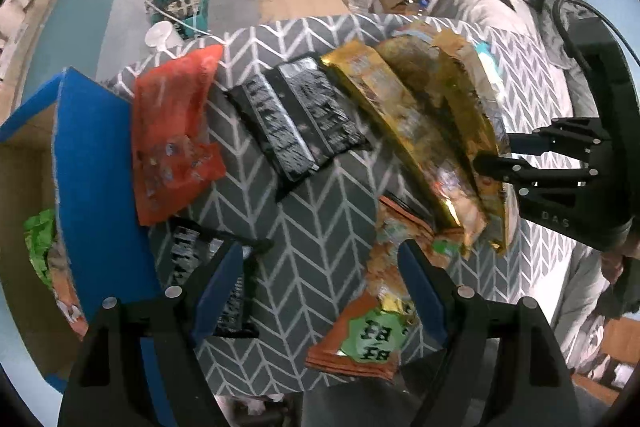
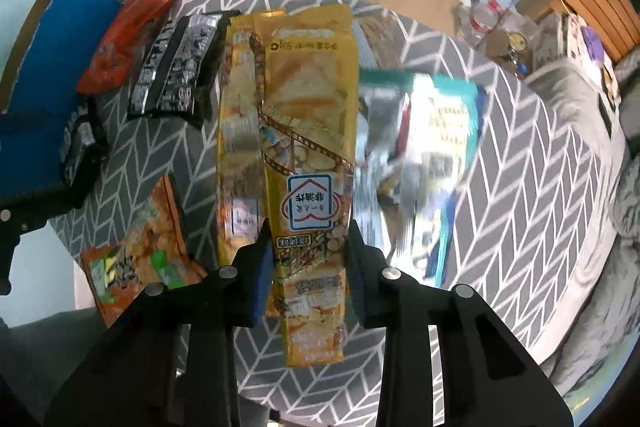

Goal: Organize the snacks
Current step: 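Move both grippers back over the table toward the remaining snacks, then grasp the orange-green peanut bag with the left gripper while the right gripper grasps the yellow snack bag, then carry the peanut bag with the left gripper while the right gripper carries the yellow bag to the box, then open both grippers to release the peanut and yellow bags into the box, then move both grippers back to the table and approach the teal snack bag with the right gripper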

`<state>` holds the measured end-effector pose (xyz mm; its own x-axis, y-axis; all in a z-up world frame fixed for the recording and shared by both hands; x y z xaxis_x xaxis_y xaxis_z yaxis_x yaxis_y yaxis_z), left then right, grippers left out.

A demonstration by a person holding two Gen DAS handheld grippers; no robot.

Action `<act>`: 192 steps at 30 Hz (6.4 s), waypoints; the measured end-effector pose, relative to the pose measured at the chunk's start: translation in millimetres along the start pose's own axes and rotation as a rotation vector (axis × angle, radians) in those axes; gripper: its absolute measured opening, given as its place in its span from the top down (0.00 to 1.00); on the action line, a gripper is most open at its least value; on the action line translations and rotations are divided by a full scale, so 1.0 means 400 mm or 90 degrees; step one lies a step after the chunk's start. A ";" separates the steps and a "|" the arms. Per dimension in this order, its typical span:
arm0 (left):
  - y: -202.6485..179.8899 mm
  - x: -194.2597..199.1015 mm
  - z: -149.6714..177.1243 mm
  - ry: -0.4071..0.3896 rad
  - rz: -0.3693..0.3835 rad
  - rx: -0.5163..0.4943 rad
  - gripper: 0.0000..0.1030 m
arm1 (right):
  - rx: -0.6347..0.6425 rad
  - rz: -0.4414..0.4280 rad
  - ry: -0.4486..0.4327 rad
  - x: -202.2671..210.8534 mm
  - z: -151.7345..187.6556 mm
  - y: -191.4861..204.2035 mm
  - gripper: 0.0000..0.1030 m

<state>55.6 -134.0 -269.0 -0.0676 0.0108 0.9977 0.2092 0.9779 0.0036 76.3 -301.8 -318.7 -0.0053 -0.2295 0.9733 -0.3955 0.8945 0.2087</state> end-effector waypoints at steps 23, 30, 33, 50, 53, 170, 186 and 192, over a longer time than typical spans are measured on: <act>-0.143 -0.102 0.105 0.068 0.051 -0.068 0.19 | -0.276 -0.071 -0.025 -0.020 0.270 -0.047 0.70; -0.156 -0.159 0.104 0.075 0.012 -0.079 0.16 | -0.306 -0.086 -0.036 -0.062 0.260 -0.035 0.63; -0.159 -0.167 0.101 0.070 0.009 -0.071 0.16 | -0.308 -0.075 -0.033 -0.080 0.258 -0.027 0.62; -0.165 -0.174 0.148 0.060 0.012 -0.041 0.61 | -0.289 -0.040 -0.057 0.017 0.349 0.006 0.70; -0.154 -0.148 0.157 0.050 0.018 -0.038 0.64 | -0.293 -0.041 -0.062 0.047 0.350 -0.003 0.70; 0.568 0.236 0.189 -0.062 -0.084 0.278 0.24 | 0.072 -0.052 -0.042 0.195 -0.305 0.594 0.27; 0.314 0.208 0.117 -0.038 -0.051 0.203 0.24 | -0.017 -0.023 -0.030 0.216 -0.182 0.327 0.26; 0.233 0.177 0.090 -0.029 -0.043 0.188 0.24 | -0.055 -0.003 -0.018 0.196 -0.121 0.192 0.26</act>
<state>35.2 -34.7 -200.5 -0.1172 -0.0537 0.9917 -0.0894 0.9951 0.0433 89.9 -232.4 -221.5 -0.0302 -0.2442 0.9693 -0.3153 0.9225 0.2226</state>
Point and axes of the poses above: each gripper's, at about its wrist camera, not at the fingertips, and x roughly against the way its jaws point, y to its left, z to its underside, the point moved 6 cm from there along -x, roughly the way its jaws point, and after that the axes turned 6 degrees about -z, right-handed, at the moved point
